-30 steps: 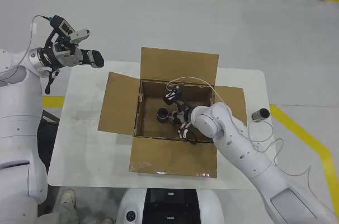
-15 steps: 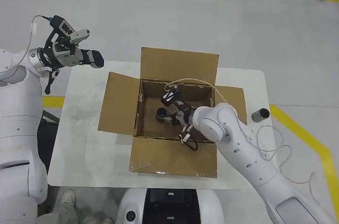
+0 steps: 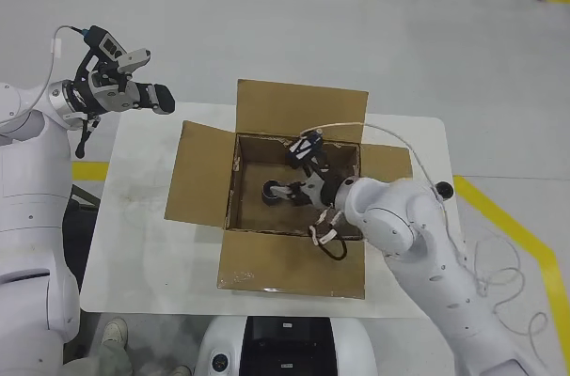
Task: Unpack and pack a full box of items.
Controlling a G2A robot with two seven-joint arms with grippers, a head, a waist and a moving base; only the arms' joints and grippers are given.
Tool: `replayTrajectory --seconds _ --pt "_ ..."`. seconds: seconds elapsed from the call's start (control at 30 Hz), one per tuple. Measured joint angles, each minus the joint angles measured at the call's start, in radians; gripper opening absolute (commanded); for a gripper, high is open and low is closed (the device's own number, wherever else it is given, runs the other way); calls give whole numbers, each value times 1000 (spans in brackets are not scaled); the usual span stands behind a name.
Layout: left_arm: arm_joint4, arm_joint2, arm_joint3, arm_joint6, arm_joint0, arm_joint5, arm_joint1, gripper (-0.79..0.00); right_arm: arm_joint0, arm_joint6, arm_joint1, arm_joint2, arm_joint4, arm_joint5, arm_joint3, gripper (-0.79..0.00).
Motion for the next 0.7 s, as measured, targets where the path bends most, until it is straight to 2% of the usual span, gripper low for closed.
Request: replayTrajectory --seconds 0.17,0.37,0.7 --pt "0 0 0 0 0 0 0 0 -27 -1 10 62 14 11 -43 -99" --pt "0 0 0 0 0 0 0 0 -66 3 26 162 37 8 -99 -102" --pt "0 0 0 0 0 0 0 0 -187 -7 58 369 68 -17 -199 -52"
